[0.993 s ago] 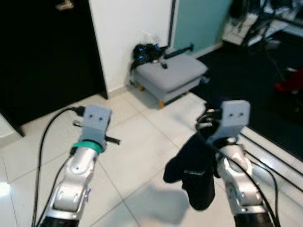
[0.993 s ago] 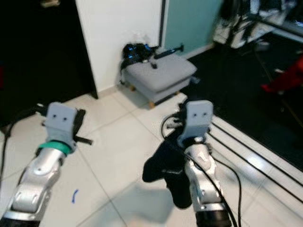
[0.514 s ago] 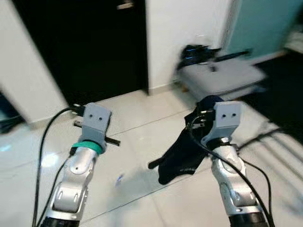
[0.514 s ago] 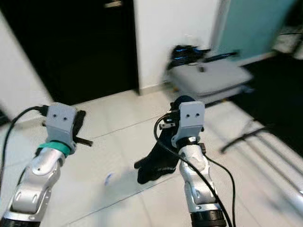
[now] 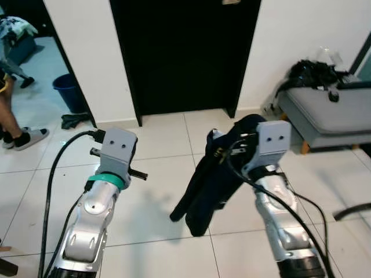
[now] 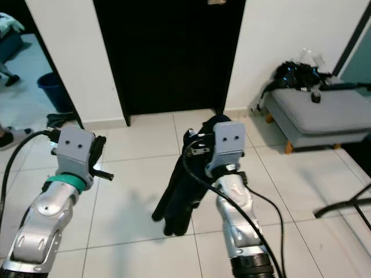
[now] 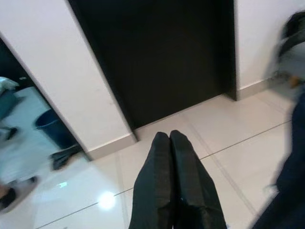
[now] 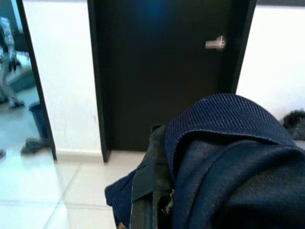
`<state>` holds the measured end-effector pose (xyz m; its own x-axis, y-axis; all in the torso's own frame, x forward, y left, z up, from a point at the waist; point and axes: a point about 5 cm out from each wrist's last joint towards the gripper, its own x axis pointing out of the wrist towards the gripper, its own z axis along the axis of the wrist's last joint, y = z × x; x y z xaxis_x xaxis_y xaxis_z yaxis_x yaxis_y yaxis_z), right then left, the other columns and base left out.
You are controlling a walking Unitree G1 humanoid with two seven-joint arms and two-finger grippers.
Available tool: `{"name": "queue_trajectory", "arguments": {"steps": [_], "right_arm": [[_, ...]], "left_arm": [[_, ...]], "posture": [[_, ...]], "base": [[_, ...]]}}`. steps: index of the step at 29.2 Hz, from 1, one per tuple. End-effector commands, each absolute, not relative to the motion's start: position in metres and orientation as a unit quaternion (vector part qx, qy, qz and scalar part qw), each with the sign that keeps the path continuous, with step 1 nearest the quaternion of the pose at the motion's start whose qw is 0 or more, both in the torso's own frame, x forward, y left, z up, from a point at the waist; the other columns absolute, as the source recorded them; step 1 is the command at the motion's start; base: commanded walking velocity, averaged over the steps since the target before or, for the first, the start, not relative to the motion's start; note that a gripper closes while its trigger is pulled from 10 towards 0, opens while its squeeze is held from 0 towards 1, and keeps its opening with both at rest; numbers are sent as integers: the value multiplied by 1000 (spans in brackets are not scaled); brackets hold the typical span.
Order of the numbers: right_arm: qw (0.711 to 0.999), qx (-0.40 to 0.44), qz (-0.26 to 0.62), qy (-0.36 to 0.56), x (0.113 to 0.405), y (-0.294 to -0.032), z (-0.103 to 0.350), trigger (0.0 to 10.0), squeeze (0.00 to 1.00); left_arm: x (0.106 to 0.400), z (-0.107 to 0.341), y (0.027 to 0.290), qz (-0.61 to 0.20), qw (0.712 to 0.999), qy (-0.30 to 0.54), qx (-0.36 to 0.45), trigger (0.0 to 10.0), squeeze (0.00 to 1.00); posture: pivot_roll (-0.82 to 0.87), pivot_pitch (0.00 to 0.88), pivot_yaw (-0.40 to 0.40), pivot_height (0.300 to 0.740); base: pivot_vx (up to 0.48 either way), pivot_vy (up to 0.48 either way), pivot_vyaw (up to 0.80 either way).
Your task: Hang hanger
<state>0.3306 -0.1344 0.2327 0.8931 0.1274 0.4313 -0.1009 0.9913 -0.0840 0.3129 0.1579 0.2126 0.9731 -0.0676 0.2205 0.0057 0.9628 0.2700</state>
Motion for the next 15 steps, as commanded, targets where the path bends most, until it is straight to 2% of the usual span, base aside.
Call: {"name": "queue_trajectory", "arguments": {"steps": [1,15], "right_arm": [[965,-35,65,-253,328,-132,243,10000,0],[962,-36,68,-261,328,-134,248,10000,0]], "left_arm": [[311,208,157,-16,985,-105,138,10000,0],[310,207,158,-9,985,-102,138,10000,0]], "posture": [[-142,106,81,740],[-137,111,76,740]], "base": [[0,0,800],[0,0,796]]}}
